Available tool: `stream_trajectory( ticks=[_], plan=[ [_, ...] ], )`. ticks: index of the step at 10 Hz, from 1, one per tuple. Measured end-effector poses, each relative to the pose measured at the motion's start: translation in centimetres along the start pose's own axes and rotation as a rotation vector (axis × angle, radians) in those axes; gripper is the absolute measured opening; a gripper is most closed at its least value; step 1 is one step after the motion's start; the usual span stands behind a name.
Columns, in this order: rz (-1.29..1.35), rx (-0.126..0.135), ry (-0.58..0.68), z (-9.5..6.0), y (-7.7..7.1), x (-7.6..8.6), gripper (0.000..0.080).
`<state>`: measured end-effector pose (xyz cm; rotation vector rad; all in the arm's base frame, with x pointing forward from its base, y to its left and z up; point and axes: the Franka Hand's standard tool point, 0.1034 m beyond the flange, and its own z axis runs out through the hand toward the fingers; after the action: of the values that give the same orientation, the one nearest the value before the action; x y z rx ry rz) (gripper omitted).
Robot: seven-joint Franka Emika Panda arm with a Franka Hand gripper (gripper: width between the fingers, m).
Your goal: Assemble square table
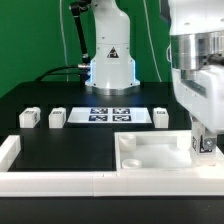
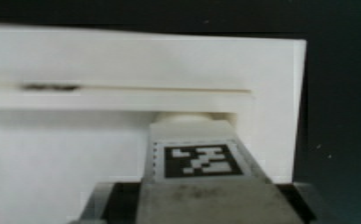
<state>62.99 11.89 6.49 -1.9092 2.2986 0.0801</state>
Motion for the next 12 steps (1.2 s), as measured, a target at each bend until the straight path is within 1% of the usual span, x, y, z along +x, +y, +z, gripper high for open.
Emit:
stream_trajectory(
  ticks=[2,3,4,5,7,8,9,10,11,12],
  plan=[
    [0.143,-0.001,0.003,0.1,0.1,0.0,0.029],
    [0.17,-0.001,0.005,0.1,0.0,0.1,0.029],
    [0.261,0.002,0.011,0.1,0.0,0.4,0.029],
    [0.282,0.003,0.016,0.0,-0.1,0.7,0.029],
    [0.277,0.003,0.016,0.1,0.0,0.7,0.0302],
    [0.275,0.003,0.016,0.0,0.0,0.6,0.0483],
    [0.264,0.004,0.008,-0.7,0.3,0.1,0.0593],
    [0.248,0.006,-0.006,-2.1,0.8,-0.5,0.0593],
    [0.245,0.003,-0.023,-3.8,1.1,-1.0,0.0636],
    [0.246,-0.01,-0.031,-4.5,0.9,-1.2,0.0636]
  ],
)
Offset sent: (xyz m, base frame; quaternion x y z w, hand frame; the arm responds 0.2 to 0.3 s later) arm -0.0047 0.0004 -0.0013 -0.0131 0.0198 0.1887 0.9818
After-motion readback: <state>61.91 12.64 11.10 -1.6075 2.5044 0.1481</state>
